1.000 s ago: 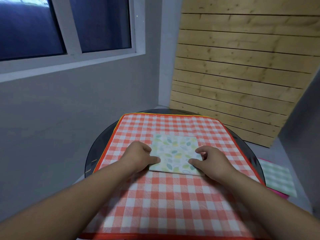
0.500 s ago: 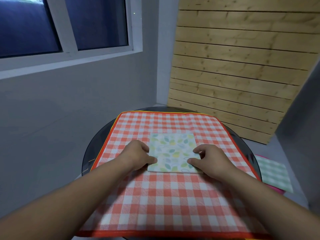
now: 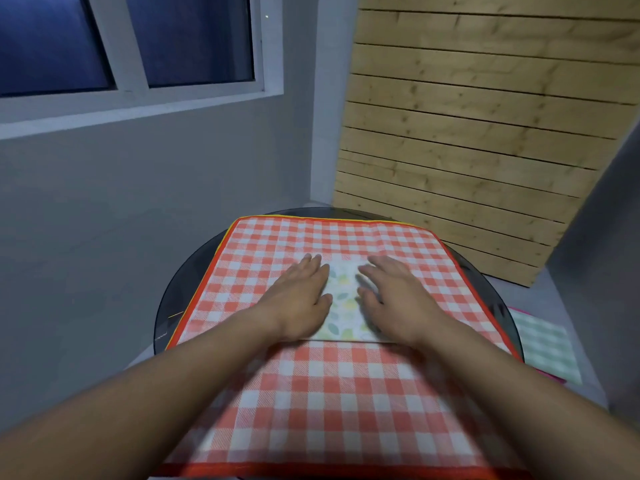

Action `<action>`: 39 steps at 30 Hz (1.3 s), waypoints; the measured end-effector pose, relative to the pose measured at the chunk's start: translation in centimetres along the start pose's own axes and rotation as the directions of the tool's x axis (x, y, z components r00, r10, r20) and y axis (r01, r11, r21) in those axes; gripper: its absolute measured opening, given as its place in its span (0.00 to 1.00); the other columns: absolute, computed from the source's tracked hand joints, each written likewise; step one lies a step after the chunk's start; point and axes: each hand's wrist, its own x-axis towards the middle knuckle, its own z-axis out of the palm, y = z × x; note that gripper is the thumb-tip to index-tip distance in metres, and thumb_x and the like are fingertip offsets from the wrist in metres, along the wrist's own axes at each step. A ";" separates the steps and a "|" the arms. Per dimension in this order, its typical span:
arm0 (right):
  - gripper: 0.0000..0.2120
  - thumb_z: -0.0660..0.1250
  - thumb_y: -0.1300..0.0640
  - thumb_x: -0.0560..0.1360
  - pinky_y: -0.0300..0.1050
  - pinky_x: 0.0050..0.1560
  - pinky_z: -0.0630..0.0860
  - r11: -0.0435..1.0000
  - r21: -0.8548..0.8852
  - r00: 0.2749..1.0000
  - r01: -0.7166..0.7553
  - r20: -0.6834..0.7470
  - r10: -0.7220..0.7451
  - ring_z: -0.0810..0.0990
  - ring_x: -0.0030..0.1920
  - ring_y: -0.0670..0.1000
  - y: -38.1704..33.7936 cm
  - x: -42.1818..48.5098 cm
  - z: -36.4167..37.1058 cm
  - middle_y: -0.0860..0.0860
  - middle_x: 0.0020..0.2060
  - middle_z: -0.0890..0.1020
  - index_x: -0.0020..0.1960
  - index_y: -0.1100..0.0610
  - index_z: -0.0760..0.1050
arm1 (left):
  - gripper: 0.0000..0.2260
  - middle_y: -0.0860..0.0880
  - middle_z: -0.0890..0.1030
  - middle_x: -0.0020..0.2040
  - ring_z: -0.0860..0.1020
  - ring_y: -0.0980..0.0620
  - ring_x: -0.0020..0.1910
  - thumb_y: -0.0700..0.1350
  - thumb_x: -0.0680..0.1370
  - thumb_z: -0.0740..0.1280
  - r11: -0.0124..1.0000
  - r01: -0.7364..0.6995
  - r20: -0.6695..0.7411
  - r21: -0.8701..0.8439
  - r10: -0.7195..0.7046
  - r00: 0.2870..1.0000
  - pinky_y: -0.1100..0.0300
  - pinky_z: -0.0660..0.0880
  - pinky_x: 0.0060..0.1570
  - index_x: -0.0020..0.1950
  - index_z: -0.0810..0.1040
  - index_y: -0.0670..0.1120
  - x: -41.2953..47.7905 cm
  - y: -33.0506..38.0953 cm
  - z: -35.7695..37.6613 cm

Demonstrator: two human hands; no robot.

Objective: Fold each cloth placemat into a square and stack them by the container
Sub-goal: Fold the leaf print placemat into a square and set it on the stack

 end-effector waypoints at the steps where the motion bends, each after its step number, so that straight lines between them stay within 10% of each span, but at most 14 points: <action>1: 0.26 0.52 0.46 0.83 0.52 0.78 0.51 1.000 -0.001 0.999 0.030 0.036 -0.030 0.50 0.79 0.52 -0.2 0.8 0.3 0.50 0.79 0.56 0.78 0.52 0.58 | 0.28 0.47 0.44 0.82 0.42 0.49 0.81 0.54 0.84 0.50 1.000 -0.008 0.015 0.022 0.007 1.000 0.53 0.42 0.79 0.82 0.46 0.47 0.6 0.0 0.2; 8: 0.29 0.41 0.44 0.83 0.51 0.78 0.37 0.994 -0.091 0.962 0.055 0.273 -0.028 0.36 0.79 0.51 0.7 3.4 4.7 0.51 0.80 0.41 0.80 0.54 0.40 | 0.29 0.46 0.38 0.81 0.37 0.49 0.80 0.56 0.85 0.43 0.990 -0.007 0.131 0.144 -0.012 0.991 0.53 0.37 0.78 0.81 0.40 0.45 2.5 -0.2 1.9; 29: 0.32 0.40 0.40 0.82 0.56 0.77 0.33 0.984 -0.096 0.942 -0.151 0.287 0.173 0.34 0.78 0.50 4.5 1.7 3.1 0.49 0.80 0.39 0.80 0.53 0.35 | 0.37 0.48 0.34 0.80 0.34 0.47 0.79 0.69 0.79 0.40 0.975 0.149 0.160 0.163 -0.175 0.972 0.45 0.35 0.77 0.81 0.38 0.50 1.7 -1.1 2.4; 35: 0.25 0.57 0.46 0.80 0.54 0.70 0.64 0.962 0.129 0.971 -0.239 0.006 0.240 0.66 0.70 0.55 2.8 0.4 0.7 0.51 0.70 0.71 0.75 0.52 0.60 | 0.24 0.46 0.72 0.69 0.69 0.44 0.66 0.61 0.80 0.56 0.968 0.252 -0.183 -0.002 -0.248 0.951 0.46 0.69 0.68 0.71 0.68 0.48 1.1 -0.6 1.1; 39: 0.20 0.63 0.51 0.78 0.46 0.52 0.74 0.864 0.329 0.922 -0.381 0.072 0.380 0.77 0.57 0.53 2.0 -0.3 -0.5 0.51 0.61 0.79 0.69 0.54 0.68 | 0.21 0.47 0.74 0.64 0.75 0.47 0.57 0.54 0.79 0.64 0.924 0.336 -0.130 -0.181 -0.361 0.923 0.52 0.76 0.58 0.70 0.70 0.48 0.6 -0.3 -0.1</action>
